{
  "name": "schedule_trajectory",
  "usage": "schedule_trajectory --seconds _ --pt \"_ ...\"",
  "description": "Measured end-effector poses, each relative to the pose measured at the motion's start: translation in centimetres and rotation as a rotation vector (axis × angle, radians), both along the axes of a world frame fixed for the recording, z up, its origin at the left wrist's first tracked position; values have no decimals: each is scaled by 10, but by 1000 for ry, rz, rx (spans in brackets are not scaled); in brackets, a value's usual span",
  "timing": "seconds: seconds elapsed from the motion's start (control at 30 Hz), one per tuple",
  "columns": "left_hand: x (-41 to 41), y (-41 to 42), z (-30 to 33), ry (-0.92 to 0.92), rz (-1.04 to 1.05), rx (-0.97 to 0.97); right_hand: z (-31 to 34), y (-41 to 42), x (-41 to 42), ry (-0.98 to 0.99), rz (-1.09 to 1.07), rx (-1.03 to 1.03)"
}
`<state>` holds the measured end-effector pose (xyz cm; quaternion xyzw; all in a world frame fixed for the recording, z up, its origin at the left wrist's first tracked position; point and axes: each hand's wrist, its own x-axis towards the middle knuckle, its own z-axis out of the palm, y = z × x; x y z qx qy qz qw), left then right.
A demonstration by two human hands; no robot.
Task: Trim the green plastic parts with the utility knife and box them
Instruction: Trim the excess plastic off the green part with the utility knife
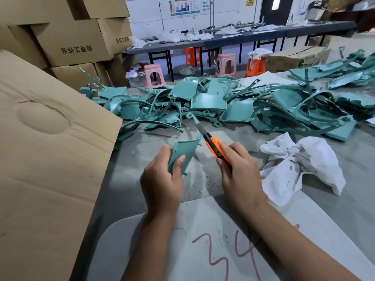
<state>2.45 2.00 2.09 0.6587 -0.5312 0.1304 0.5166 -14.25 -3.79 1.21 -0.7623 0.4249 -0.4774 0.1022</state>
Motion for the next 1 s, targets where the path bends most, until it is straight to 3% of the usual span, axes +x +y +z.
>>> schedule_trajectory --seconds 0.2,0.33,0.47,0.53,0.7,0.8,0.87,1.0 --pt "4 -1 1 1 71 -8 8 14 -2 31 275 -99" --pt "10 1 2 -42 118 15 14 9 -8 -56 485 -128" --pt "7 1 2 -97 90 23 6 5 -5 -16 193 -70" --pt "6 2 2 -111 84 26 5 4 -4 19 177 -7" --pt "12 2 0 -68 127 13 17 5 -14 -12 488 -64" --pt "15 0 -2 -62 144 5 21 5 -15 -100 660 33" --pt "14 -3 -3 63 124 -58 18 4 -14 -195 690 116" --pt "2 -14 3 974 -214 -285 4 -2 -8 -591 512 411"
